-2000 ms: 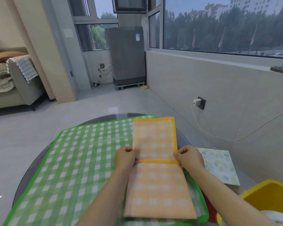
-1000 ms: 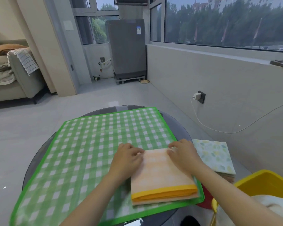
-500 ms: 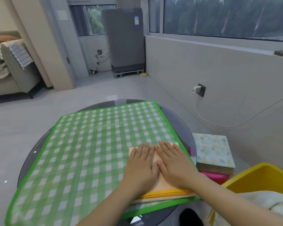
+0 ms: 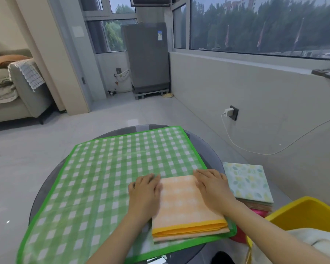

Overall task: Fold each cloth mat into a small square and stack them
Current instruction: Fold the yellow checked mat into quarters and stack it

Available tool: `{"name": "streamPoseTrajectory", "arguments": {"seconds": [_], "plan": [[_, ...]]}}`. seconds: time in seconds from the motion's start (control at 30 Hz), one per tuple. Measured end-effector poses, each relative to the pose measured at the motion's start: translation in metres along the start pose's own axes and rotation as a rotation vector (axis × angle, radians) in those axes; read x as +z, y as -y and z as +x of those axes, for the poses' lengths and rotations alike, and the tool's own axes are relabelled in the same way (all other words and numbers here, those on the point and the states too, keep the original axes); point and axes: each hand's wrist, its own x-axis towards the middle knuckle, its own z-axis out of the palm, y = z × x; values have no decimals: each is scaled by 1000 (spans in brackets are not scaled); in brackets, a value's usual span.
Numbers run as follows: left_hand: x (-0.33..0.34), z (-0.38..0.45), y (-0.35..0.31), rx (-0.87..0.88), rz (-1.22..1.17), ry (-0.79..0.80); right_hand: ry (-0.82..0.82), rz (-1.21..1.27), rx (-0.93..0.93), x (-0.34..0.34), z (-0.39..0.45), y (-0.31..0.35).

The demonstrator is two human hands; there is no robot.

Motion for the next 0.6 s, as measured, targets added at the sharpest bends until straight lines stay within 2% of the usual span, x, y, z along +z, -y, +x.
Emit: {"name": "streamPoseTrajectory", "arguments": {"seconds": [0.13, 0.27, 0.37, 0.43, 0.6], "plan": [[-17, 13, -3, -11, -54, 57, 19, 55, 71, -18, 17, -1], [-36, 21, -12, -137, -383, 172, 105, 268, 182, -39, 18, 0], [-44, 24, -20, -184, -529, 174, 157, 355, 212, -54, 13, -6], [-51, 26, -29, -202, -670, 188, 154, 412, 249, -66, 8, -12], [-78, 31, -72, -194, -904, 182, 69, 738, 340, -111, -8, -27]]}}
